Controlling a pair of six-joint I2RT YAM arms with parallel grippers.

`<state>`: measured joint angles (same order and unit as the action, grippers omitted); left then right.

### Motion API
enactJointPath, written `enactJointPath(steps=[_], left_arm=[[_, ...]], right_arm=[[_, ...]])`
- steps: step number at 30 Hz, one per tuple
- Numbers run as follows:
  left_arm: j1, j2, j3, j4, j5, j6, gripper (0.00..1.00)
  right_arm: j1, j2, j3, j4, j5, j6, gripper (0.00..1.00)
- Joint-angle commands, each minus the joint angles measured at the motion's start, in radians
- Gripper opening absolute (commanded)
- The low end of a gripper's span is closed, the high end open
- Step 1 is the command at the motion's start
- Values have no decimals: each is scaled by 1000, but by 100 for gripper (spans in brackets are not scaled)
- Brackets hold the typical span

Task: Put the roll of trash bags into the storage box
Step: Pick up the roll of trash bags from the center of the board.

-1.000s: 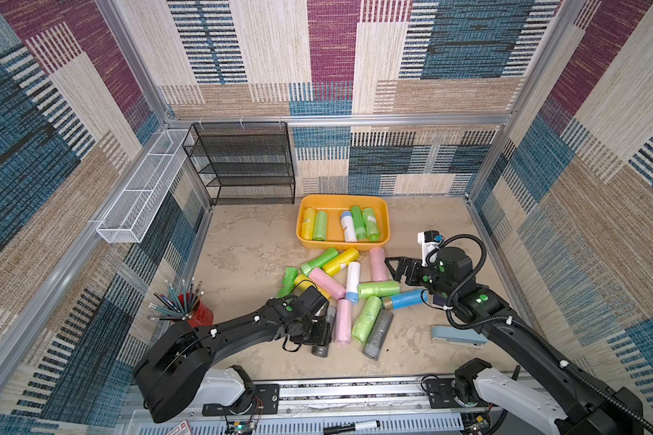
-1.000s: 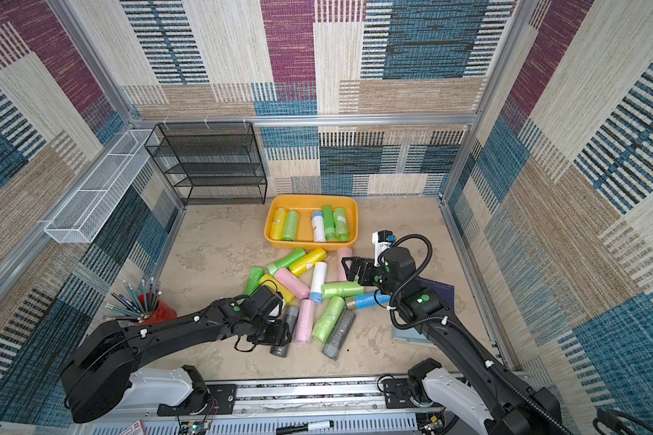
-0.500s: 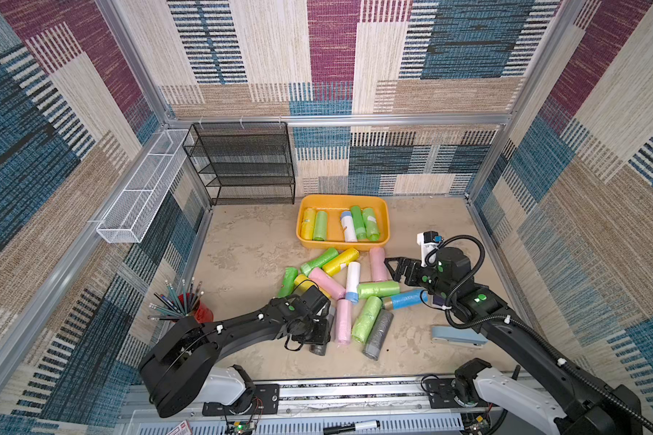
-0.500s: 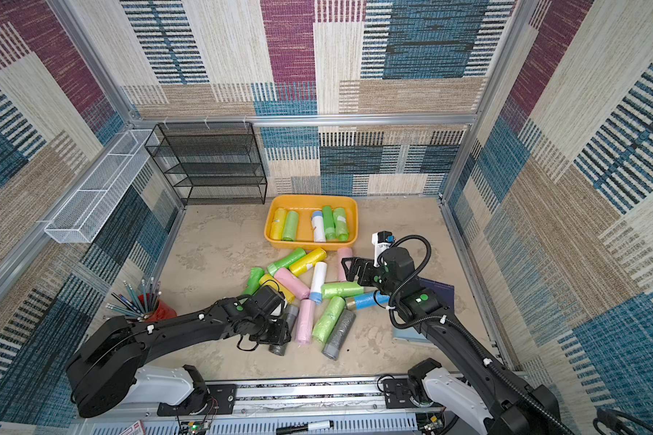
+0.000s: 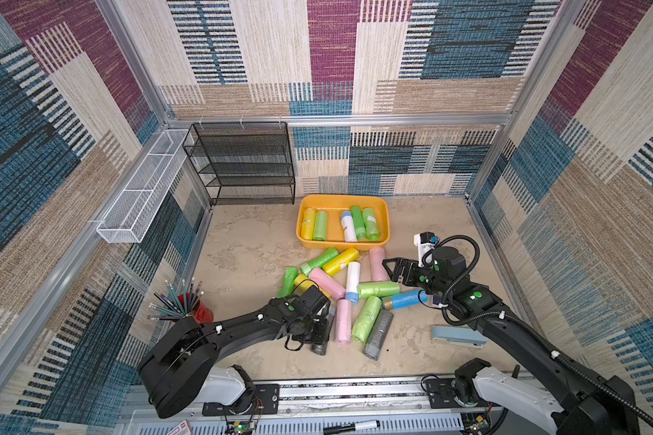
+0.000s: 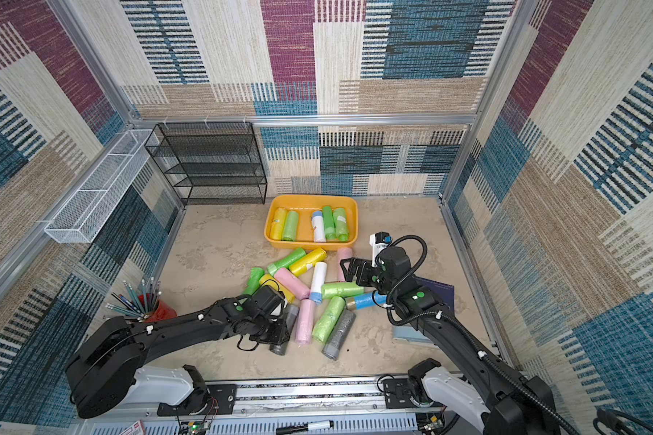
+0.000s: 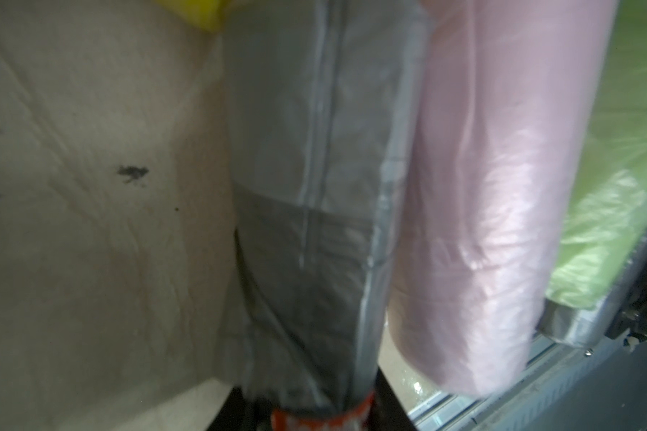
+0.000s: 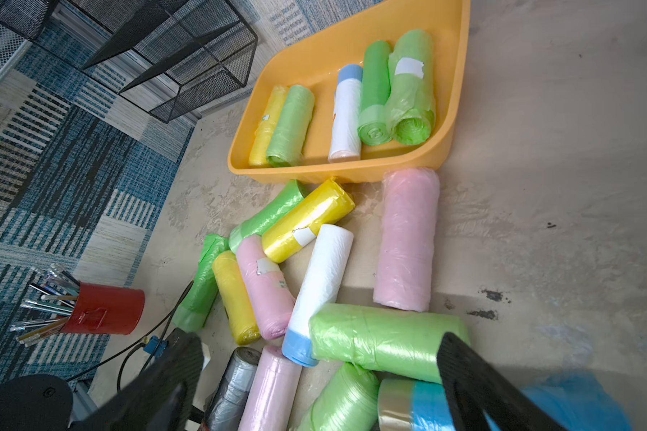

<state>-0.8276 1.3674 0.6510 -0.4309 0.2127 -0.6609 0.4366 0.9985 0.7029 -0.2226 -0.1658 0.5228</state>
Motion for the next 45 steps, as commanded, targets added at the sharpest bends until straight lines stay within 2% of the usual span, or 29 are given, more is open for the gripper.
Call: enactJointPath(steps=[1, 14, 25, 33, 45], left_arm=[[-1, 2, 8, 13, -5, -8, 34], [-1, -47, 48, -53, -86, 1, 24], [-1, -62, 150, -85, -116, 42, 23], [2, -44, 281, -163, -238, 95, 25], [43, -19, 392, -176, -316, 128, 26]], right_arm=[[0, 7, 14, 32, -30, 10, 99], [0, 71, 19, 115, -129, 55, 99], [0, 67, -17, 150, -137, 84, 99], [0, 54, -37, 173, -155, 87, 99], [1, 68, -50, 169, -172, 65, 99]])
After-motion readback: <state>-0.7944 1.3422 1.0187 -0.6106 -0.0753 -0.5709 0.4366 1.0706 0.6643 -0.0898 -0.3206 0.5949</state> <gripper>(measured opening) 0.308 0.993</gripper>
